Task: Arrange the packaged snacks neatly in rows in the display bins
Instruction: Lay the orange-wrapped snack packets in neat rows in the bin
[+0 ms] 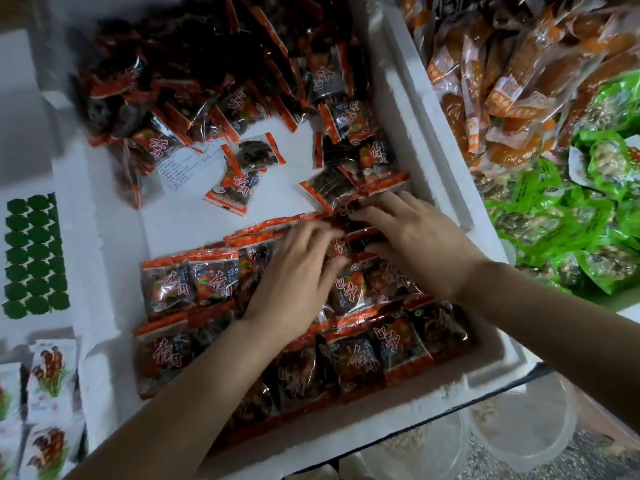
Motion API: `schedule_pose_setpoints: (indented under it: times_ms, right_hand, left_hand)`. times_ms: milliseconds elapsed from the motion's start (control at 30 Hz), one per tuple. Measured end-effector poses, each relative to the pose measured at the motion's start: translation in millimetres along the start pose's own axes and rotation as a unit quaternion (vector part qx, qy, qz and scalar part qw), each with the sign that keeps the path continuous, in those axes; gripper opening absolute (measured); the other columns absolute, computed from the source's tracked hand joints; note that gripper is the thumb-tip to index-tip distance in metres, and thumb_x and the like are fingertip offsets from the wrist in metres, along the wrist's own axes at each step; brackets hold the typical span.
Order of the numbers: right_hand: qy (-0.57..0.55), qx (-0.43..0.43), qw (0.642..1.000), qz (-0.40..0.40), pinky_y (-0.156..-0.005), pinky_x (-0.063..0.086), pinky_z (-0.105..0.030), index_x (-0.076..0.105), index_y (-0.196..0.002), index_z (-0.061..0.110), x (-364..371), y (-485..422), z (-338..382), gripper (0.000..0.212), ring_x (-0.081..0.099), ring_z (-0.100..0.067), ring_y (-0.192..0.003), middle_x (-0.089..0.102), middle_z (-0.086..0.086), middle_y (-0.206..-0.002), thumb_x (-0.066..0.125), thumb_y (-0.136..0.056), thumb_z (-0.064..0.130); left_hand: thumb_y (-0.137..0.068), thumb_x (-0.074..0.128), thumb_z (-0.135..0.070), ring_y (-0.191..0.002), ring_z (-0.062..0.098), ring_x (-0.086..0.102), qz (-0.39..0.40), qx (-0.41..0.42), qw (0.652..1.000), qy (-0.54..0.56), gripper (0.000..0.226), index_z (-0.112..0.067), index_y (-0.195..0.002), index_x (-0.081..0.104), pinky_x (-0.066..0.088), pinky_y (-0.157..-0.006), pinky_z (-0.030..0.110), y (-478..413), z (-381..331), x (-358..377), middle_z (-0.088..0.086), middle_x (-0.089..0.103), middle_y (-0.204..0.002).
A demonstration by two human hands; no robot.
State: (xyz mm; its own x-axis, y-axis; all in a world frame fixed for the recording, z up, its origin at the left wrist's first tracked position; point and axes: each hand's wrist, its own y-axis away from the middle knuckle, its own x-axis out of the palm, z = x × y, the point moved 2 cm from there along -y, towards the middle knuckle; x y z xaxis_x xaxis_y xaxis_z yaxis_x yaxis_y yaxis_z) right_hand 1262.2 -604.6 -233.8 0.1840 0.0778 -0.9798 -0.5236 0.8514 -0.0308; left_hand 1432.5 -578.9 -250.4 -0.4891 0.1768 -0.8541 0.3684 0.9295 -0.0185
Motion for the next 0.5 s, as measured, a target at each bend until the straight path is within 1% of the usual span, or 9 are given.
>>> schedule_pose_setpoints:
  times_ms: [100,133,200,233,300,333,400,433,500]
  right_hand:
    - [0.006,0.007,0.998,0.063,-0.091,0.047,-0.040,0.058,-0.123,0.017,4,-19,-1,0.042,0.054,-0.029,-0.113,0.056,-0.007,-0.122,0.069,-0.082,0.017]
    - [0.009,0.009,0.998,0.067,-0.086,0.049,-0.039,0.058,-0.122,0.018,5,-22,0,0.040,0.056,-0.027,-0.111,0.057,-0.006,-0.122,0.068,-0.082,0.017]
    - [0.026,-0.009,0.998,0.057,-0.061,0.054,-0.033,0.066,-0.108,0.016,6,-23,-1,0.037,0.066,-0.026,-0.089,0.063,-0.005,-0.107,0.076,-0.072,0.013]
    - [0.032,-0.019,0.998,0.046,-0.049,0.051,-0.029,0.070,-0.097,0.015,5,-23,0,0.036,0.067,-0.024,-0.075,0.065,-0.005,-0.098,0.082,-0.063,0.010]
    - [0.047,-0.029,0.997,0.058,-0.040,0.046,-0.024,0.071,-0.084,0.016,4,-21,2,0.036,0.066,-0.019,-0.063,0.066,-0.003,-0.093,0.086,-0.053,0.007]
    - [0.056,-0.036,0.995,0.073,-0.042,0.047,-0.024,0.071,-0.084,0.018,4,-20,2,0.032,0.066,-0.018,-0.067,0.065,-0.002,-0.097,0.085,-0.057,0.008]
    - [0.063,-0.043,0.991,0.113,-0.055,0.054,-0.028,0.070,-0.094,0.020,3,-20,0,0.015,0.066,-0.018,-0.083,0.062,0.000,-0.111,0.070,-0.080,0.017]
    - [0.058,-0.048,0.991,0.107,-0.059,0.055,-0.030,0.070,-0.095,0.020,1,-20,-2,0.013,0.065,-0.018,-0.086,0.062,0.000,-0.111,0.060,-0.087,0.024]
    - [0.018,-0.029,0.997,0.072,-0.062,0.056,-0.034,0.070,-0.091,0.016,-3,-25,-7,0.024,0.065,-0.022,-0.084,0.065,-0.003,-0.100,0.053,-0.091,0.033]
  left_hand:
    - [-0.096,0.050,-0.029,-0.120,0.019,0.045,-0.075,-0.073,0.994,0.030,0.040,-0.011,-0.132,0.044,0.037,-0.098,0.026,-36,10,-3,0.006,0.043,-0.130]
    - [-0.096,0.050,-0.029,-0.120,0.022,0.046,-0.082,-0.105,0.990,0.040,0.044,-0.010,-0.133,0.042,0.039,-0.097,0.029,-48,14,-3,0.009,0.042,-0.131]
    - [-0.095,0.051,-0.033,-0.124,0.025,0.041,-0.070,-0.165,0.982,0.053,0.050,-0.008,-0.136,0.038,0.036,-0.101,0.034,-67,25,0,0.012,0.044,-0.132]
    - [-0.095,0.052,-0.036,-0.126,0.026,0.038,-0.059,-0.188,0.979,0.053,0.052,-0.008,-0.136,0.038,0.034,-0.102,0.036,-75,29,1,0.013,0.047,-0.131]
    - [-0.092,0.055,-0.041,-0.125,0.027,0.038,-0.043,-0.220,0.972,0.065,0.054,-0.009,-0.134,0.041,0.036,-0.103,0.039,-87,33,4,0.013,0.053,-0.127]
    - [-0.090,0.057,-0.042,-0.125,0.028,0.040,-0.042,-0.235,0.967,0.085,0.055,-0.010,-0.133,0.043,0.037,-0.102,0.040,-91,33,5,0.013,0.053,-0.127]
    - [-0.088,0.063,-0.040,-0.124,0.026,0.045,-0.041,-0.262,0.954,0.138,0.054,-0.011,-0.131,0.048,0.039,-0.099,0.031,-98,35,8,0.010,0.053,-0.130]
    - [-0.087,0.064,-0.037,-0.122,0.024,0.048,-0.039,-0.275,0.946,0.164,0.051,-0.010,-0.128,0.051,0.039,-0.093,0.024,-100,35,9,0.008,0.054,-0.129]
    - [-0.088,0.064,-0.031,-0.112,0.023,0.056,-0.034,-0.282,0.938,0.199,0.040,-0.007,-0.119,0.060,0.038,-0.074,0.011,-102,38,10,0.007,0.061,-0.118]
